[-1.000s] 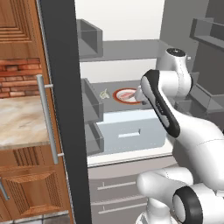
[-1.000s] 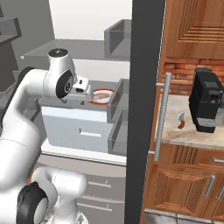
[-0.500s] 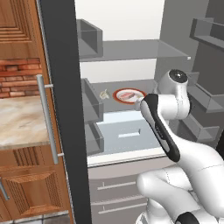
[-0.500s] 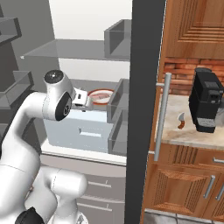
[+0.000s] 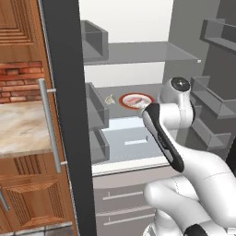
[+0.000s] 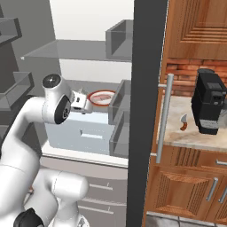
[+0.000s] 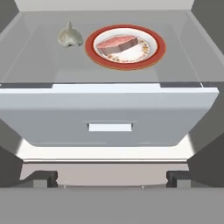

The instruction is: Retrieve the steak from the fridge and place it on the cutting board.

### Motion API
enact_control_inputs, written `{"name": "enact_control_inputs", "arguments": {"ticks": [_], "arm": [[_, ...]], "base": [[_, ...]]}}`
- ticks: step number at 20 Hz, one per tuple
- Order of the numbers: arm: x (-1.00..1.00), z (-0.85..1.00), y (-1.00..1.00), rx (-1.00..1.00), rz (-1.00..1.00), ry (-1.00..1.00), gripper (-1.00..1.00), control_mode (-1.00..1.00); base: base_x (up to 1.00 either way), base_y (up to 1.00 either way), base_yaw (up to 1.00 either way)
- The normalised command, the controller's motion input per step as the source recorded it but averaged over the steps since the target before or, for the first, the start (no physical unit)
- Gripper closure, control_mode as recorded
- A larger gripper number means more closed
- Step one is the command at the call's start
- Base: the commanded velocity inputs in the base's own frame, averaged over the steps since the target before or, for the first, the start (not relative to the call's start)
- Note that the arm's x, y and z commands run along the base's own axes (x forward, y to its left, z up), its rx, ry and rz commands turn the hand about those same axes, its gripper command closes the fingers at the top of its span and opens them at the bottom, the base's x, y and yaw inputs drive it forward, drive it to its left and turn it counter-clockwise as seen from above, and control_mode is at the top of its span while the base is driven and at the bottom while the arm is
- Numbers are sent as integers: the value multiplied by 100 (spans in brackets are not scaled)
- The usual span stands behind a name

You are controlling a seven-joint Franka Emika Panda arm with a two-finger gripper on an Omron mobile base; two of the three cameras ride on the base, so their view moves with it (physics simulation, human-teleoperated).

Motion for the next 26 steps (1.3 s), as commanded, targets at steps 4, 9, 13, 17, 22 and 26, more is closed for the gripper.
{"name": "enact_control_inputs", "arguments": {"ticks": [4,9,13,17,22,26], "arm": [[29,0,1,0,-2,0,-100,-100],[39,0,0,0,0,0,-100,-100],[36,0,0,0,0,0,-100,-100],[31,0,0,0,0,0,-100,-100],[32,0,0,0,0,0,-100,-100],[41,0,0,0,0,0,-100,-100]], "base": [[0,0,0],[0,0,0],[0,0,0],[0,0,0],[0,0,0],[0,0,0]]}}
